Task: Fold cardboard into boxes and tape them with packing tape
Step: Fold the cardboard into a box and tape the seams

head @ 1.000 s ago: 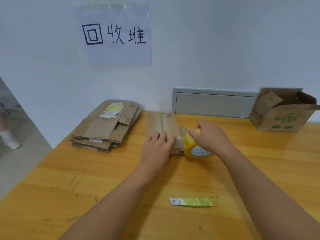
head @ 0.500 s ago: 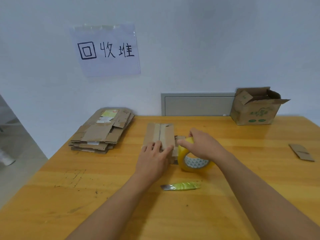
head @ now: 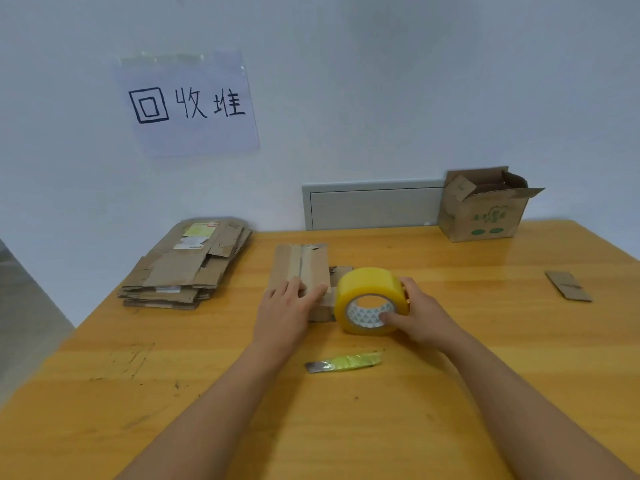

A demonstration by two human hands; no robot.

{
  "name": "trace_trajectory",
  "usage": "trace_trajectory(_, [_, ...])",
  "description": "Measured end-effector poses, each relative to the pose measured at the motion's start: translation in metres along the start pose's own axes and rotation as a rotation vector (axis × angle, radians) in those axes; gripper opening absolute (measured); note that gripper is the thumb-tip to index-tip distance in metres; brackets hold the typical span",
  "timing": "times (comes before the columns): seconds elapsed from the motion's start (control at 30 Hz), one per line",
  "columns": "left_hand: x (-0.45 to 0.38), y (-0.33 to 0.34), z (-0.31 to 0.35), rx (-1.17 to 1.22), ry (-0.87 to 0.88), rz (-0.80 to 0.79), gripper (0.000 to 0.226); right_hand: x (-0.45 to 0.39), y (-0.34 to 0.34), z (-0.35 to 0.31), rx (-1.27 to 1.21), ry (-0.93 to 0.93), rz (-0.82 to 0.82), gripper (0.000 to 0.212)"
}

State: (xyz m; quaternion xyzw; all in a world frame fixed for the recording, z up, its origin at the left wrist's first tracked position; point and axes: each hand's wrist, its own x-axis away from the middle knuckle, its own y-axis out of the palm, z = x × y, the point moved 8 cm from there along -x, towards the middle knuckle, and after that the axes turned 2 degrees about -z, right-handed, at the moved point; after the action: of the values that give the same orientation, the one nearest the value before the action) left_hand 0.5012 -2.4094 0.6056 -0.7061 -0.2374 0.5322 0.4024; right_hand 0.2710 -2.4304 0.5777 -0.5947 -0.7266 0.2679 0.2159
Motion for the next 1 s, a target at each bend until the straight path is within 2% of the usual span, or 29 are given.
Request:
trace_trajectory(0.17, [0.006, 0.006, -0.004, 0.01, -0.031, 0.034, 0.048, -0.001, -0.003, 0.006, -0.004, -0.025, 0.045, 0.047])
trace_trajectory(0.37, [0.002, 0.003, 0.003, -0.017, -0.051, 0.055, 0.034, 0.007, -0.044, 0.014, 0.178, -0.065, 0.369, 0.055])
trace_trajectory(0.43, [0.0, 0.003, 0.005, -0.033, -0.081, 0.062, 0.023, 0.012, -0.035, 0.02, 0.065, -0.005, 0.416, 0.057])
trace_trajectory(0.5, [-0.001, 0.002, 0.005, -0.055, -0.09, 0.083, 0.019, 0.016, -0.024, 0.034, -0.107, 0.113, 0.396, 0.054])
trace_trajectory(0.6, [-0.001, 0.003, 0.0, -0.086, -0.095, 0.097, 0.013, 0.017, -0.022, 0.04, -0.145, 0.157, 0.357, 0.031])
trace_trajectory(0.67, [-0.002, 0.004, -0.004, -0.091, -0.131, 0.09, 0.01, 0.019, -0.04, 0.037, -0.08, 0.122, 0.484, 0.027])
trace_trajectory(0.73, [-0.002, 0.005, -0.008, -0.078, -0.174, 0.08, 0.009, 0.023, -0.055, 0.039, -0.062, 0.122, 0.611, 0.036])
trace_trajectory(0.8, [-0.002, 0.007, -0.008, -0.061, -0.204, 0.071, 0.015, 0.022, -0.055, 0.044, -0.097, 0.144, 0.601, 0.042])
trace_trajectory(0.9, [-0.002, 0.008, -0.008, -0.052, -0.219, 0.063, 0.016, 0.018, -0.043, 0.058, -0.134, 0.194, 0.466, 0.039])
trace_trajectory(1.0, [-0.002, 0.008, -0.02, -0.066, -0.237, 0.055, 0.015, 0.019, -0.06, 0.057, -0.07, 0.164, 0.549, 0.033])
